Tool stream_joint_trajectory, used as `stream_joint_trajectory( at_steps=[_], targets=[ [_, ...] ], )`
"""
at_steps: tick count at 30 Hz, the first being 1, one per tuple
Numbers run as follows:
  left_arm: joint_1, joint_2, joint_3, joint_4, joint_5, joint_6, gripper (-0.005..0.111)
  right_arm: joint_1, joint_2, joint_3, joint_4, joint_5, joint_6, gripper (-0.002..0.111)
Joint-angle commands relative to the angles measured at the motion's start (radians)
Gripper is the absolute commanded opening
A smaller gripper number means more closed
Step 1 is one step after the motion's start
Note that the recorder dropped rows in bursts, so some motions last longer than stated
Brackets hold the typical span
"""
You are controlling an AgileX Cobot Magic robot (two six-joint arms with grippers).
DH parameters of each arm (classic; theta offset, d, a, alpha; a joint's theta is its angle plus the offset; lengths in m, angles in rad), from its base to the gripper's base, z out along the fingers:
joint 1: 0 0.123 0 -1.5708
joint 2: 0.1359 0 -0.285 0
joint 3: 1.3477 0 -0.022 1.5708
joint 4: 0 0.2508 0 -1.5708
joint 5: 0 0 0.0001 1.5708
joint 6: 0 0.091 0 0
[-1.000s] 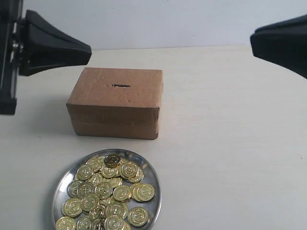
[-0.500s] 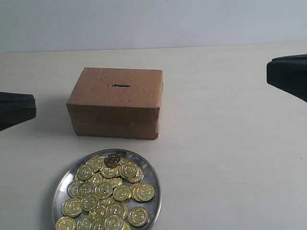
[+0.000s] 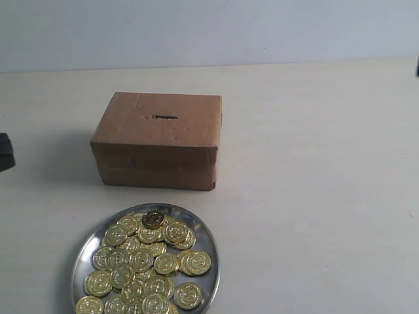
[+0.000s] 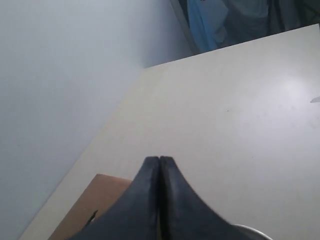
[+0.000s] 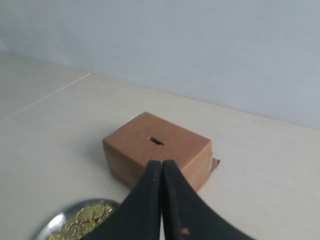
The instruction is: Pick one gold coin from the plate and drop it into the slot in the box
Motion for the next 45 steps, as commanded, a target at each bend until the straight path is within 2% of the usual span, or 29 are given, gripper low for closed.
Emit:
stream_joint_trajectory(
  at_steps=[1, 9, 13, 16, 22, 32, 35, 40, 42, 45],
  targets=[
    [0.080, -0.135, 0.079, -0.019, 0.002, 0.000, 0.000, -0.168, -0.104, 0.007, 0.009, -0.019, 0.001, 0.000],
    [0.215, -0.427, 0.286, -0.017, 0.002, 0.000, 0.000, -0.583, -0.342, 0.007, 0.005, -0.017, 0.001, 0.000],
    [0.249, -0.509, 0.352, -0.015, 0.002, 0.000, 0.000, -0.741, -0.437, 0.007, 0.005, -0.017, 0.001, 0.000],
    [0.250, -0.519, 0.388, -0.013, 0.002, 0.000, 0.000, -0.788, -0.490, 0.007, 0.005, -0.017, 0.001, 0.000],
    [0.250, -0.519, 0.417, -0.013, 0.004, 0.000, 0.000, -0.790, -0.502, 0.007, 0.001, -0.017, 0.001, 0.000],
    [0.250, -0.519, 0.417, -0.013, -0.019, 0.000, 0.000, -0.790, -0.502, 0.012, 0.218, -0.023, 0.001, 0.000],
    [0.252, -0.519, 0.417, -0.013, -0.181, 0.000, 0.000, -0.790, -0.502, 0.052, 0.218, -0.075, 0.001, 0.000],
    [0.252, -0.519, 0.417, 0.040, -0.631, 0.000, 0.000, -0.790, -0.502, 0.155, 0.218, -0.183, 0.001, 0.000],
    [0.252, -0.519, 0.417, 0.046, -0.757, 0.000, 0.000, -0.790, -0.502, 0.199, 0.218, -0.219, 0.001, 0.000],
    [0.252, -0.519, 0.417, 0.046, -0.834, 0.000, 0.000, -0.790, -0.502, 0.273, 0.218, -0.255, 0.001, 0.000]
  ],
)
